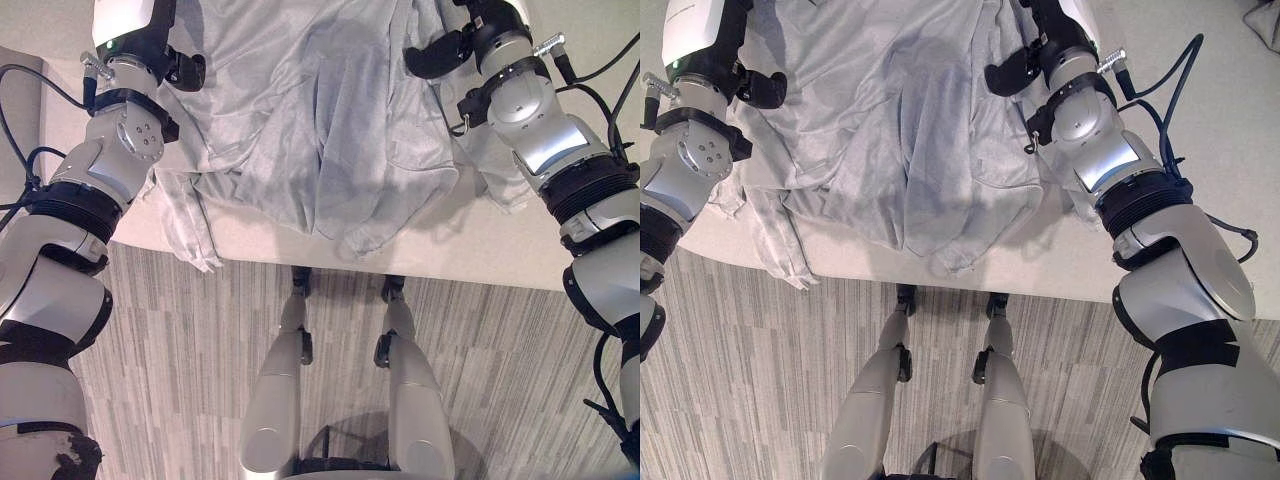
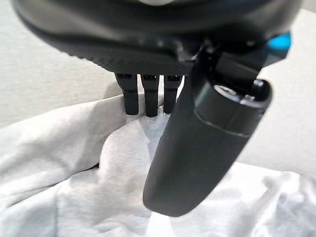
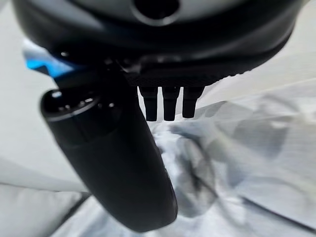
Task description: Hang the clothes on the sofa on the clothes rack.
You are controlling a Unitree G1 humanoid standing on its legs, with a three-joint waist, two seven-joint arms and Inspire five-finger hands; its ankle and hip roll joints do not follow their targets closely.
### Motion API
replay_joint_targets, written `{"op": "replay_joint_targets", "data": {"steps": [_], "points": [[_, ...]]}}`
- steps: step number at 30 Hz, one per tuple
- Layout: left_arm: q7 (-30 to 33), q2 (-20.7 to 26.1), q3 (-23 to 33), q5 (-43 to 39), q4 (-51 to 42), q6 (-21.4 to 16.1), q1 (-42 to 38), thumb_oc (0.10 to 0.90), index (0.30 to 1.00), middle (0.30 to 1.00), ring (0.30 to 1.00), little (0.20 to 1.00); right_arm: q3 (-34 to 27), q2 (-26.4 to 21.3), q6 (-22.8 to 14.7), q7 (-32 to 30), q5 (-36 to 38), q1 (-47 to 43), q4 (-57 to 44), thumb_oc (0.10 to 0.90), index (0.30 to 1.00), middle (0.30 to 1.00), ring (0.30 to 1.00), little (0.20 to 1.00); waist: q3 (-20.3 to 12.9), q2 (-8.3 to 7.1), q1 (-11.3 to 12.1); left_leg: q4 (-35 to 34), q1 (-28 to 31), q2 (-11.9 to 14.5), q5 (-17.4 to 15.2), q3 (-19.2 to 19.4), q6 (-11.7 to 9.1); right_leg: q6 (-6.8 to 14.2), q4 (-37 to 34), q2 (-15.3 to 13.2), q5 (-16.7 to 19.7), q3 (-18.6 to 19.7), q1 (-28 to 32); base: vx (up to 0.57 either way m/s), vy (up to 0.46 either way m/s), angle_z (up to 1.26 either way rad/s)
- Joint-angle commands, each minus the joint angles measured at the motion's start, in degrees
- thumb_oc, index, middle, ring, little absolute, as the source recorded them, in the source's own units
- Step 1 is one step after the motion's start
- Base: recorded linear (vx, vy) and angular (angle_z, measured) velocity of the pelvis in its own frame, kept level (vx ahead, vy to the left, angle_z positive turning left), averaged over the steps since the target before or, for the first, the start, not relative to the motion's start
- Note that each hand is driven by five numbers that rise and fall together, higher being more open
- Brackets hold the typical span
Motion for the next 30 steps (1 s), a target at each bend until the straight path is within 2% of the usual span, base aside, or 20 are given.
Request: {"op": "replay_joint_targets", "data": {"steps": [1, 6, 12, 16, 24, 30], "points": [[5.20, 6.43, 0.59, 4.09, -6.48, -2.72, -5.04, 0.800, 0.900, 0.900, 0.900, 0.900, 0.88, -2.29, -5.61, -2.62, 0.97, -5.96, -1.74, 0.800, 0.900, 0.900, 0.900, 0.900, -2.31, -3.38, 0.64, -0.19, 4.85, -1.97, -4.93, 1.06, -3.55, 6.64, 0.24, -2.91, 0.48, 4.96, 1.77, 0.01, 0.018, 0.05], [5.04, 6.84, -1.08, 6.29, -7.42, -2.12, -5.81, 0.800, 0.900, 0.900, 0.900, 0.900, 1.21, -1.87, -5.52, -2.12, 1.02, -5.93, -0.41, 0.800, 0.900, 0.900, 0.900, 0.900, -1.99, -3.36, 0.60, -0.07, 4.59, -2.08, -4.96, 1.15, -3.58, 6.70, 0.24, -2.97, 0.60, 4.90, 1.50, 0.00, 0.019, 0.01], [3.38, 6.68, -8.62, 13.36, -1.81, -0.75, -9.82, 0.800, 0.900, 0.900, 0.900, 0.900, 3.31, -0.19, -6.21, -1.13, 0.98, -6.72, -0.60, 0.800, 0.900, 0.900, 0.900, 0.900, -1.22, -3.81, 0.01, 0.07, 3.40, -1.66, -4.76, 1.18, -3.57, 6.79, 0.24, -2.89, 1.11, 4.97, 0.18, 0.00, 0.000, 0.00], [2.71, 6.87, -11.30, 15.50, 0.00, -0.47, -11.18, 0.800, 0.900, 0.900, 0.900, 0.900, 4.25, -0.14, -6.77, -1.03, 0.98, -7.25, -0.95, 0.800, 0.900, 0.900, 0.900, 0.900, -0.97, -3.95, -0.29, 0.34, 2.53, -1.65, -4.65, 1.16, -3.50, 6.83, 0.24, -2.90, 1.35, 5.03, -0.59, 0.00, 0.000, 0.00], [3.08, 7.46, -20.44, 23.32, 6.40, 0.76, -16.84, 0.800, 0.900, 0.900, 0.900, 0.900, 6.24, -1.32, -8.62, -1.19, 1.64, -8.72, -2.07, 0.800, 0.900, 0.900, 0.900, 0.900, -0.32, -4.14, -1.15, 0.39, 0.52, -1.18, -4.34, 0.77, -3.72, 7.11, 0.24, -2.91, 1.69, 4.64, -2.19, 0.00, 0.001, 0.00], [4.94, 8.75, -23.02, 24.88, 7.63, 1.89, -20.82, 0.800, 0.900, 0.900, 0.900, 0.900, 7.17, -3.77, -9.56, -2.37, 1.91, -9.89, -3.51, 0.800, 0.900, 0.900, 0.900, 0.900, -0.38, -4.45, -1.50, 0.33, -0.27, -1.27, -4.44, 0.75, -3.63, 7.26, 0.24, -2.99, 1.93, 4.56, -3.02, 0.02, 0.022, 0.00]]}}
